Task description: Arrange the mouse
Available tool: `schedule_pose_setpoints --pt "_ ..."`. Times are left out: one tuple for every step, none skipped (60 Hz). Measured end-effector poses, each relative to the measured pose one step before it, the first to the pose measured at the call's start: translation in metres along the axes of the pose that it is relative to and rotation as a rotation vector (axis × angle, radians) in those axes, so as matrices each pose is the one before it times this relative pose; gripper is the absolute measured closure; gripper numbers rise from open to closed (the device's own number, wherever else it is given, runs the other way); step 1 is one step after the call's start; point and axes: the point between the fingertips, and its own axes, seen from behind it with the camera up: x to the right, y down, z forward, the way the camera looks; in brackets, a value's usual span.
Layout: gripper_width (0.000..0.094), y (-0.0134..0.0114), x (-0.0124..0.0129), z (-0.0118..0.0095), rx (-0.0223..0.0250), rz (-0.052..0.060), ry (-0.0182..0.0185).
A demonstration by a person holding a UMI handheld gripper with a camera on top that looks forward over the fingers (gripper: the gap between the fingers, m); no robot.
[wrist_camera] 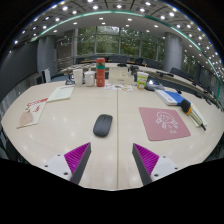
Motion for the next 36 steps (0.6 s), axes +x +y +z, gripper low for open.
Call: schedule_pose_setpoints --pt "0.0085 -0.00322 -0.00519 0.00933 -0.00105 0.0014 -0.00317" --pt "0.0085 -0.00291 -0.00482 0.00872 -0.00441 0.0018 -0.00225" --pt "0.0086 -0.00308 -0.00446 0.00699 -0.00217 0.0029 -0.00195" --pt "0.0086 -0.00461 -0.00432 0.00833 0.00038 0.0040 -0.00083" --pt "0.0087 -0.00536 -0.00356 0.00811 0.00613 0.0048 -0.00105" --pt "0.0090 -0.00565 -0.00287 0.00811 0.00853 0.0046 0.00009" --pt "0.0095 -0.00510 -0.00192 0.00819 0.00746 0.0038 0.00276" --pt "0.0099 -0.00404 0.00007 0.00855 0.00384 0.0029 0.00385" --pt "0.0103 -0.00332 -0.00085 0.00722 0.00187 0.0019 0.00680" --pt "0.0109 -0.00238 -0.00165 0.00712 -0.00042 0.0015 0.00563" --pt "0.0115 -0.00195 -0.00053 0.00685 -0.00159 0.0024 0.00629" --pt "0.0121 -0.00169 -0.00104 0.00686 -0.00260 0.0028 0.00517" --pt "0.0132 -0.00117 -0.00121 0.00652 -0.00373 0.0032 0.00274" --pt "0.0146 -0.00095 -0.00106 0.00647 -0.00453 0.0042 0.00173" --pt "0.0165 -0.00104 0.00137 0.00719 -0.00333 0.0057 0.00278" --pt "0.0183 -0.00129 -0.00047 0.00593 -0.00369 0.0074 0.00402" --pt "0.0206 -0.00054 -0.00005 0.00510 -0.00405 0.0088 0.00521" --pt "0.0228 -0.00021 0.00006 0.00475 -0.00422 0.0078 0.00457" --pt "0.0250 0.00014 0.00001 0.00421 -0.00597 0.0063 0.00366" --pt "0.0279 0.00044 0.00016 0.00394 -0.00684 0.0056 0.00297" --pt "0.0313 0.00058 0.00057 0.00349 -0.00674 0.0048 0.00444" --pt "0.0348 0.00072 0.00202 0.00322 -0.00500 0.0041 0.00385" --pt "0.0388 0.00068 0.00200 0.00363 -0.00419 0.0033 0.00512" --pt "0.0419 0.00101 -0.00072 0.00155 -0.00448 0.0024 -0.00064" --pt "0.0437 0.00090 0.00027 0.00114 0.00107 0.0038 -0.00106" --pt "0.0453 -0.00203 0.00102 0.00037 0.00806 -0.0023 0.00667" --pt "0.0453 -0.00027 0.00064 0.00037 0.00162 -0.0053 0.00473" --pt "0.0459 0.00095 0.00006 0.00021 -0.00254 -0.0055 0.00264" --pt "0.0467 0.00011 0.00015 0.00023 0.00090 -0.0056 0.00228" --pt "0.0468 -0.00088 -0.00152 -0.00097 -0.00077 -0.0026 0.00003" --pt "0.0482 0.00073 -0.00007 0.00008 0.00087 -0.0028 -0.00107" --pt "0.0487 0.00053 -0.00007 -0.00008 0.00036 -0.0007 -0.00177" --pt "0.0497 0.00044 -0.00012 -0.00004 0.00047 0.0010 -0.00259" --pt "0.0507 0.00057 -0.00008 -0.00029 -0.00096 0.0017 -0.00253" --pt "0.0519 0.00010 0.00024 -0.00001 -0.00072 0.0017 -0.00242" --pt "0.0527 0.00012 0.00012 -0.00025 -0.00161 0.0003 -0.00273"
